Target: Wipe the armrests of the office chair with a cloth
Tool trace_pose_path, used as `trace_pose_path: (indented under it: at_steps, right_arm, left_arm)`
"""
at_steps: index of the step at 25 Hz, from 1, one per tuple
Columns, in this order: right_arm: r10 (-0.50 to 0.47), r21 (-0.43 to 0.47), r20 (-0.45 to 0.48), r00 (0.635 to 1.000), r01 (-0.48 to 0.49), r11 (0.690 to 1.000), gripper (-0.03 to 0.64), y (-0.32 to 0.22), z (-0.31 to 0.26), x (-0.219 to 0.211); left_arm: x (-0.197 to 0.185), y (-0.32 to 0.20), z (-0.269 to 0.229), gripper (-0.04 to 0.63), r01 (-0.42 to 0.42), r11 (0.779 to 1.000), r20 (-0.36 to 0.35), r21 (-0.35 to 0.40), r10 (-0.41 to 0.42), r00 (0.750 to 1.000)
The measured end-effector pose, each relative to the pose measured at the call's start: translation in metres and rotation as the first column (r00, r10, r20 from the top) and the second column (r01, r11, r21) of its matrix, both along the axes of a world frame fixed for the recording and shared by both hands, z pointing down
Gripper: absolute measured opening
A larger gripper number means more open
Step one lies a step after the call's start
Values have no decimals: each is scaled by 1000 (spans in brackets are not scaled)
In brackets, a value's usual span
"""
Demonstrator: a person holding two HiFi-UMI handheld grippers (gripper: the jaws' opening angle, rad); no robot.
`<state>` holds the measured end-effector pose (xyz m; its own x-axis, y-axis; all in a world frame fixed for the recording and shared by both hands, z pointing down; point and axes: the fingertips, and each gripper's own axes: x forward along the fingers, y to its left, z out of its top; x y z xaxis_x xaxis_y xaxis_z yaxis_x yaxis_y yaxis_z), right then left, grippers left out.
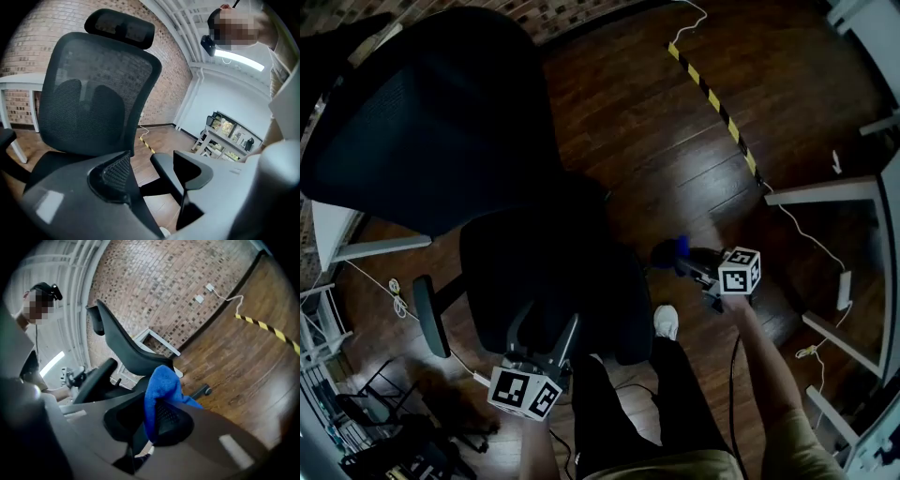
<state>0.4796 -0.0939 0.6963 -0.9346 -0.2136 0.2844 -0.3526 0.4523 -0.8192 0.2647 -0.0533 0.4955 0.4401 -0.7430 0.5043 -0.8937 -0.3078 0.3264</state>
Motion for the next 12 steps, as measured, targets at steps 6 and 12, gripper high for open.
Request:
trace_pose_path:
  at_steps: [6,12]
  right_arm:
    - [-343,284,-158,926,376,882,32,-15,-185,-31]
    - [-646,299,-301,702,712,635,32,2,-258,-159]
  left_arm:
    - [-40,24,-16,281,75,996,-104,54,-69,992]
    - [-75,55,-21,279,58,994,-160,93,-42,986]
